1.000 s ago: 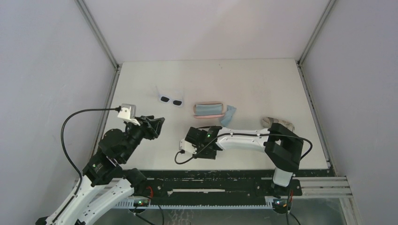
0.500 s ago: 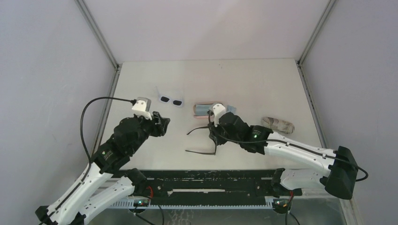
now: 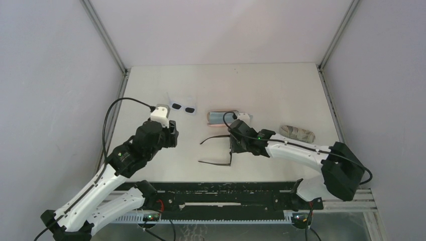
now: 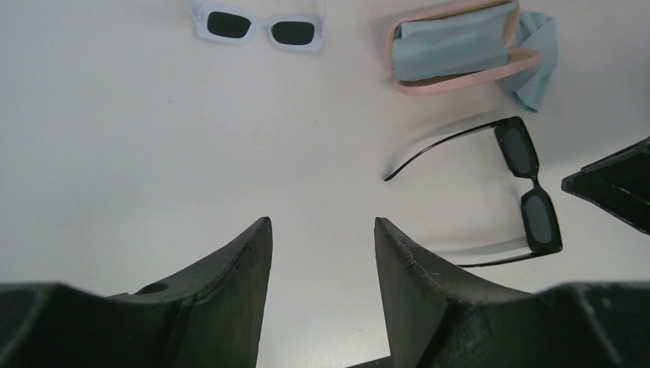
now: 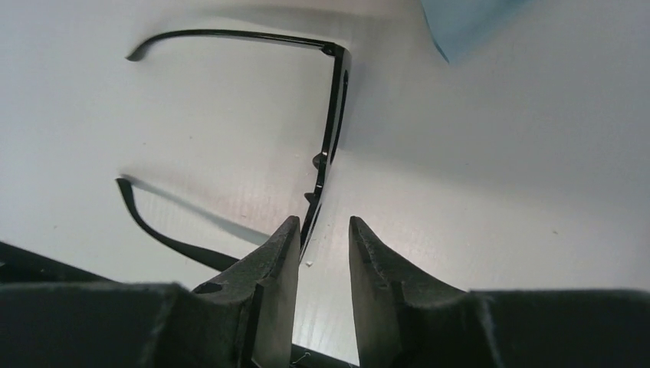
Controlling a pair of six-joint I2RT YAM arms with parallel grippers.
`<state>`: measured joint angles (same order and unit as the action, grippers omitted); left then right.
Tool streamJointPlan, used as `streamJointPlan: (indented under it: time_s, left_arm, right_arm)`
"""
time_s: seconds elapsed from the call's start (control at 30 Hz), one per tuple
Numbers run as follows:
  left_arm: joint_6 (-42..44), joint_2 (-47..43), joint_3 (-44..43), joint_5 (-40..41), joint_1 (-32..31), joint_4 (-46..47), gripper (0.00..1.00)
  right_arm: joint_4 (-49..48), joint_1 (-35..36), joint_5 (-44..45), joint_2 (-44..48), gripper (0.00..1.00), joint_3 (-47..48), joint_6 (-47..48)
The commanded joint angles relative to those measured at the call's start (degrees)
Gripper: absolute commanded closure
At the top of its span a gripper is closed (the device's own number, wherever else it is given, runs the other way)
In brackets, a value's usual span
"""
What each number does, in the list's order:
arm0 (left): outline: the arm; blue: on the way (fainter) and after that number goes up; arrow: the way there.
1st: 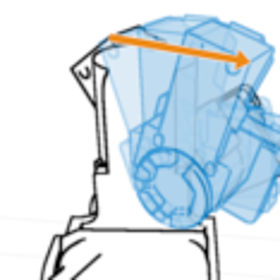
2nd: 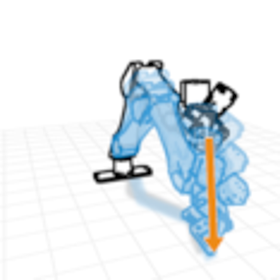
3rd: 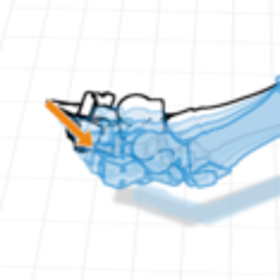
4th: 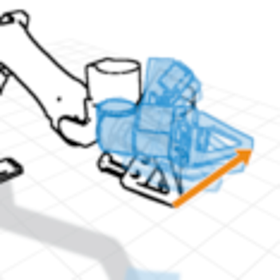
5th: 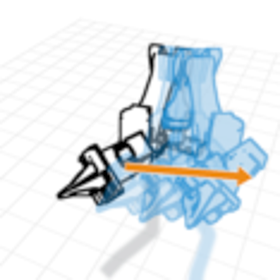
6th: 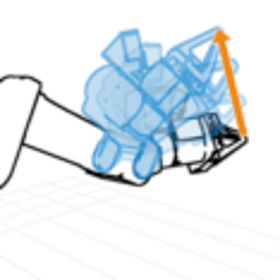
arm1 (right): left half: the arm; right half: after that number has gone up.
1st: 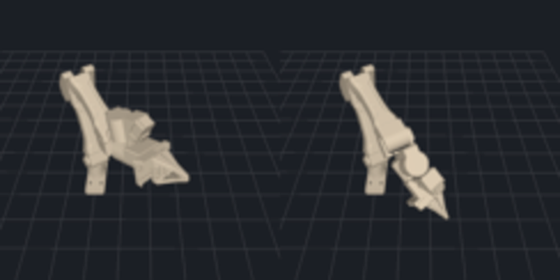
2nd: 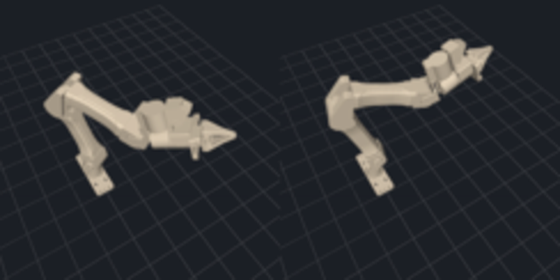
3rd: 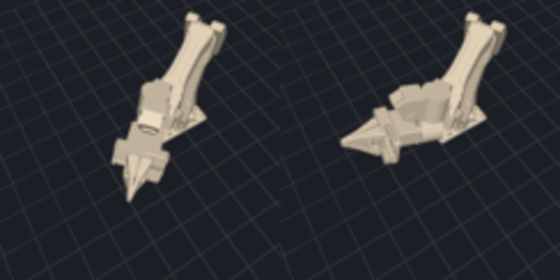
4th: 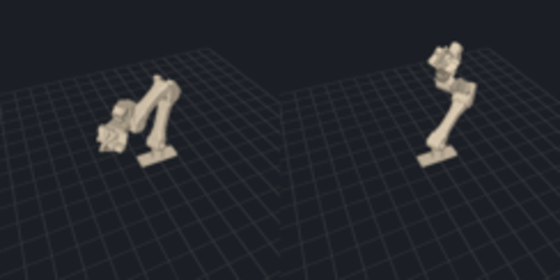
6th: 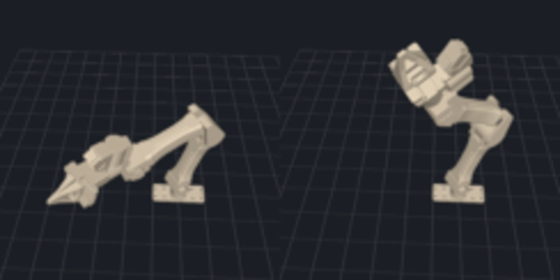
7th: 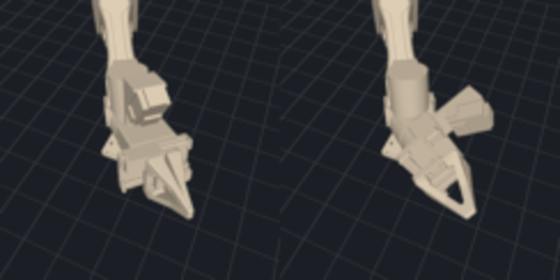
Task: Organize the sunglasses
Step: Pick up the sunglasses from the center of the board.
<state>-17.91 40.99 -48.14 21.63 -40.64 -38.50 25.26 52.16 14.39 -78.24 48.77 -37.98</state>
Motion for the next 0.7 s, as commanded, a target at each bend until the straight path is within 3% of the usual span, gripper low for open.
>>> streamJointPlan:
  time_s: [0.0,0.67]
  left_arm:
    - [0.32,-0.1,-1.87,4.46,-0.09,-1.68,0.44]
    - [0.58,-1.64,-0.81,-1.67,4.42,0.0,0.44]
  right_arm:
    - [1.17,-0.42,-0.61,-4.06,0.72,4.48,-2.55]
    - [5.05,-1.19,-1.39,-13.24,0.75,10.23,-0.56]
